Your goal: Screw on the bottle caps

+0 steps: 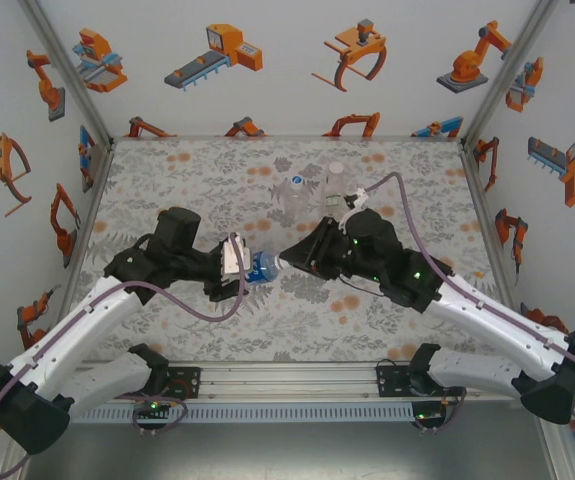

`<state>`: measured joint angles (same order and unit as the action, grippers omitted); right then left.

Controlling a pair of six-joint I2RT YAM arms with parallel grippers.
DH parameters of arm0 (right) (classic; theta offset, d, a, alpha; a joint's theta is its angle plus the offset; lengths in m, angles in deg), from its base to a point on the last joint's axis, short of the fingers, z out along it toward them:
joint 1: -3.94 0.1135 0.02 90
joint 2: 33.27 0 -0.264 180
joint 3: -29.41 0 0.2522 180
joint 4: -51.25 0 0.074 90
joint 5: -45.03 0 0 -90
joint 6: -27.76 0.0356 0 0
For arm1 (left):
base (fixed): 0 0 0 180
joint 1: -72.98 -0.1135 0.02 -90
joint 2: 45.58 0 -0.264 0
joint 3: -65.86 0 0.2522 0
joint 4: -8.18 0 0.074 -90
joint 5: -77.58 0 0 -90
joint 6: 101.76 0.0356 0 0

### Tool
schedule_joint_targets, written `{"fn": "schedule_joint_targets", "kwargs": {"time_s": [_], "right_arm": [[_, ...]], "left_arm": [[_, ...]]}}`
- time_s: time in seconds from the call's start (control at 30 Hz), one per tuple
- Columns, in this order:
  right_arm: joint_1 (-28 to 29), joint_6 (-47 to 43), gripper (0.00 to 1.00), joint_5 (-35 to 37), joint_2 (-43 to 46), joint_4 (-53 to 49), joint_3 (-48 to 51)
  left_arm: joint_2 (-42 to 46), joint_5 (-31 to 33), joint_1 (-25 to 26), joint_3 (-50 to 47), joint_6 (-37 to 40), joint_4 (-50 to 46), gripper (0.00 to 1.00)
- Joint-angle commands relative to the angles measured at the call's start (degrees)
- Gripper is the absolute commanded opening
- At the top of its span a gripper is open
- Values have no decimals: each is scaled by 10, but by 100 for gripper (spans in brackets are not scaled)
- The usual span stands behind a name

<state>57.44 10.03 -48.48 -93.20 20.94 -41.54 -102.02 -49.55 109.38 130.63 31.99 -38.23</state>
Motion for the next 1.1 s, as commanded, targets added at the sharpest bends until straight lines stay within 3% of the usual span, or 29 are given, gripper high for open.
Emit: {"fn": "schedule_joint_targets", "kwargs": {"time_s": [0.0, 0.3, 0.6, 0.73, 0.9, 1.07], "right_arm": [[6, 10, 23, -35, -23, 35, -5], [5, -61, 49, 23, 6, -22, -34], [-4, -191, 61, 52, 8, -65, -103], [-11, -343, 59, 37, 9, -46, -123], [-11, -649, 57, -123, 28, 20, -105], [-12, -858, 57, -241, 10, -94, -167]], "left_arm": [[8, -52, 10, 14, -2, 36, 0], [7, -50, 10, 13, -1, 36, 0], [6, -58, 10, 12, 4, 36, 0], [7, -61, 10, 10, 6, 36, 0], [6, -76, 10, 11, 14, 31, 0], [4, -92, 10, 12, 26, 23, 0]]}}
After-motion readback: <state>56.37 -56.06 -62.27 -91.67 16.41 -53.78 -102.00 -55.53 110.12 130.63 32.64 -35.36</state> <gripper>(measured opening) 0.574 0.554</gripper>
